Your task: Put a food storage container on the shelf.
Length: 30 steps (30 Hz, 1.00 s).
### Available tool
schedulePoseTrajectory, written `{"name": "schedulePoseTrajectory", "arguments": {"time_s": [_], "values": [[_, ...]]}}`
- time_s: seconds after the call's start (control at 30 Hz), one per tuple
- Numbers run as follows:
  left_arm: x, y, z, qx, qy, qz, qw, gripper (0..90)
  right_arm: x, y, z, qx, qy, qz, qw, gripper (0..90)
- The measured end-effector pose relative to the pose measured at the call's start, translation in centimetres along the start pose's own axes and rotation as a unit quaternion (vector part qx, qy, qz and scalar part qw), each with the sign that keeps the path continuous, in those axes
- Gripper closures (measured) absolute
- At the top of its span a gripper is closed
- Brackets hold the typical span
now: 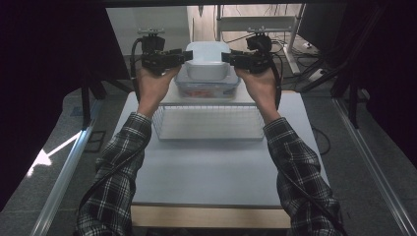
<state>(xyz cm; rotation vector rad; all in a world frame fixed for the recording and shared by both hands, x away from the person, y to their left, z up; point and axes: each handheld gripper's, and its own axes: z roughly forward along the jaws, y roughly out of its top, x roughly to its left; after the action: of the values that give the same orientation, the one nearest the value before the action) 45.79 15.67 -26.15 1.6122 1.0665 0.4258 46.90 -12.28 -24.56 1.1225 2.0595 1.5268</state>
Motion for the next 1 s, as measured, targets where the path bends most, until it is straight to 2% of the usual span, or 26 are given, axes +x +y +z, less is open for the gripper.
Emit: {"name": "schedulePoseTrajectory", "arguments": {"time_s": [0.1, 0.23, 0.47, 0.53, 0.6, 0.8, 1.0], "values": [[-0.1, 0.0, 0.0, -0.003, 0.006, 0.006, 1.0000, 48.8, 0.0, 0.1, 0.0, 0.001, -0.002, 0.000, 1.0000, 56.7], [-0.2, 0.0, -0.2, -0.007, 0.012, 0.018, 0.9997, 39.1, 0.0, 0.1, 0.0, -0.004, 0.002, -0.006, 1.0000, 47.0], [-0.4, -0.4, -1.4, -0.020, -0.014, 0.039, 0.9989, 21.9, -0.2, -0.2, -0.7, -0.006, 0.034, -0.015, 0.9993, 29.2], [-0.6, -0.8, -1.7, -0.016, -0.021, 0.048, 0.9985, 18.0, -0.2, -0.6, -1.0, -0.008, 0.046, -0.019, 0.9987, 25.1], [-0.9, -1.2, -1.9, -0.010, -0.018, 0.057, 0.9982, 13.9, -0.2, -1.0, -1.3, -0.004, 0.051, -0.027, 0.9983, 20.6], [-1.4, -2.6, -2.4, -0.007, -0.032, 0.063, 0.9975, 9.7, -0.1, -2.4, -2.3, -0.003, 0.064, -0.042, 0.9970, 15.2], [-2.2, -4.0, -2.7, 0.006, -0.026, 0.093, 0.9953, 7.0, 0.2, -3.8, -2.9, 0.005, 0.071, -0.060, 0.9957, 10.8]]}}
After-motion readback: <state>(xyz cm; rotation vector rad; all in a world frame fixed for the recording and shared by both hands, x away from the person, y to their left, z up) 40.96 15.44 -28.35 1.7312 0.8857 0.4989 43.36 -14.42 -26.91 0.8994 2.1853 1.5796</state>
